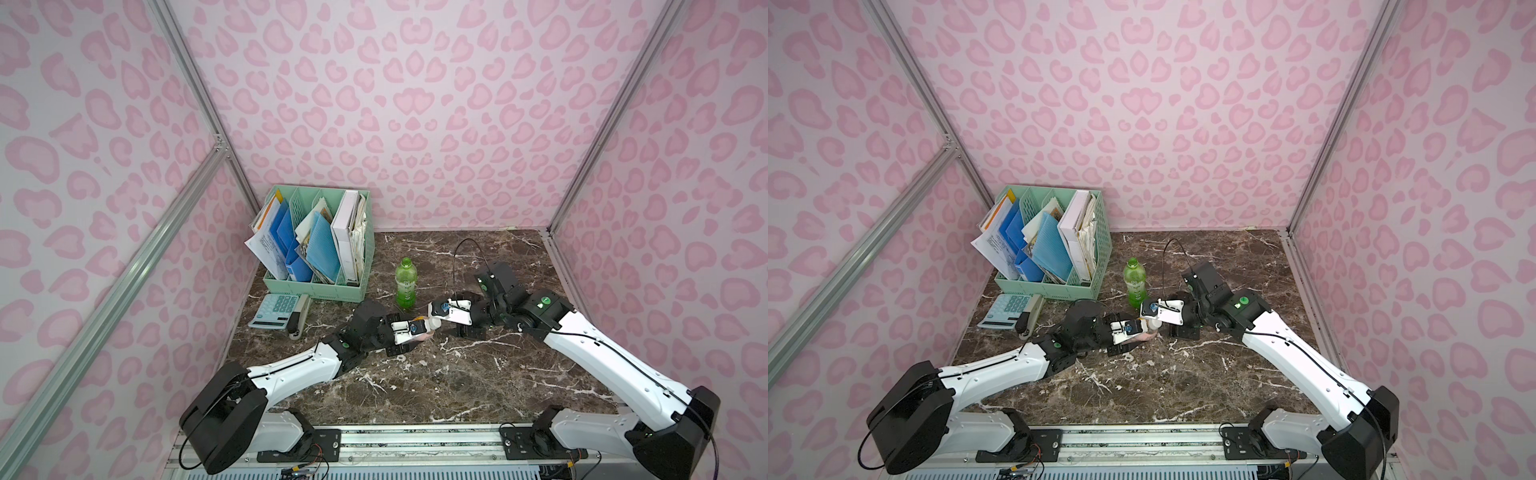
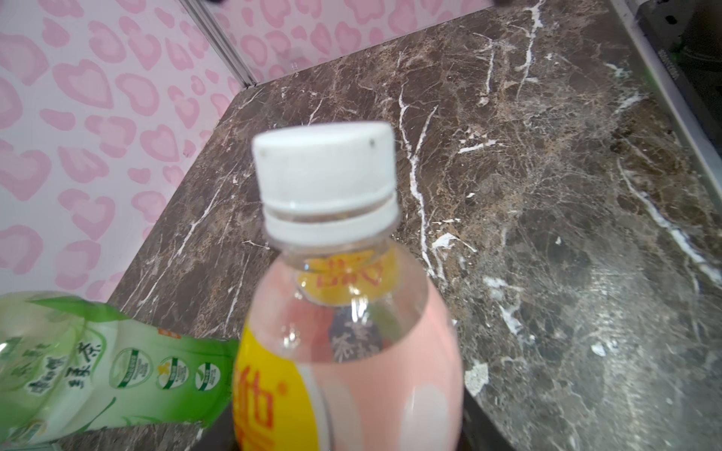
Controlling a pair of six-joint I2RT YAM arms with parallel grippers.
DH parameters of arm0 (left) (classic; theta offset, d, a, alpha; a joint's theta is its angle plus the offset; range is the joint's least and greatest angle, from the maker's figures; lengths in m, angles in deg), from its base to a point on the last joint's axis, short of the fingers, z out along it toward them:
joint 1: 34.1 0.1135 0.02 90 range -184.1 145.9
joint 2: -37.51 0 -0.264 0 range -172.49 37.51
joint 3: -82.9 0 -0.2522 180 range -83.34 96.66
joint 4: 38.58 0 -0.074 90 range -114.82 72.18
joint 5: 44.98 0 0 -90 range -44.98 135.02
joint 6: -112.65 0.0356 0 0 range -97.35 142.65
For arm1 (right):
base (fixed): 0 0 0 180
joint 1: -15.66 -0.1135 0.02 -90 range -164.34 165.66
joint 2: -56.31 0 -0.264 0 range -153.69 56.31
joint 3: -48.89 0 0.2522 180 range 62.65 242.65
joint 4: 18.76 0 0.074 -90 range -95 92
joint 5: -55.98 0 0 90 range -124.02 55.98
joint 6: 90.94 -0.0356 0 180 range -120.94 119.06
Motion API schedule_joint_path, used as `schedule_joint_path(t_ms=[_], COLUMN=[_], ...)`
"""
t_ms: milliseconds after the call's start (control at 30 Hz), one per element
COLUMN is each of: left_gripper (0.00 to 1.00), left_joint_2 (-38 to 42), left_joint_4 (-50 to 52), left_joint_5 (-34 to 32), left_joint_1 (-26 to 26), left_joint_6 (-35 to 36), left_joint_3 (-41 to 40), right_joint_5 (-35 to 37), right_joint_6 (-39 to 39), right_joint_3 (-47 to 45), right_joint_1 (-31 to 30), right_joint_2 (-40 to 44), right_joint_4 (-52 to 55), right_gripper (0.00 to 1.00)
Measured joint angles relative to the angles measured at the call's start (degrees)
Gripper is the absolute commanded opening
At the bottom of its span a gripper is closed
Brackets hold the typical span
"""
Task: Screw on the bottle caps
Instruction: Screw the bottle cap onto the plastic bottle.
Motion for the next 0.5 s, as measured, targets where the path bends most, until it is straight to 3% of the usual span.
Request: schedule_joint_path(t_ms=[200, 500], left_gripper=[0.45, 0.45], left_joint_2=[-0.3, -0.4], left_joint_4=[0.8, 1.3], left_joint_5=[2.2, 3.7], left_joint_1=[0.0, 0.0], left_joint_6=[0.0, -0.2], left_joint_3=[0.4, 0.8], right_joint_5=[-0.4, 0.4], right_joint_6=[9.2, 14.9], right_joint_3=[1.3, 2.2], right_joint_1=[-2.0, -3.8], right_joint_2=[-2.2, -5.4], right_joint_4=[-0.2, 0.4], right_gripper=[0.53, 0.43])
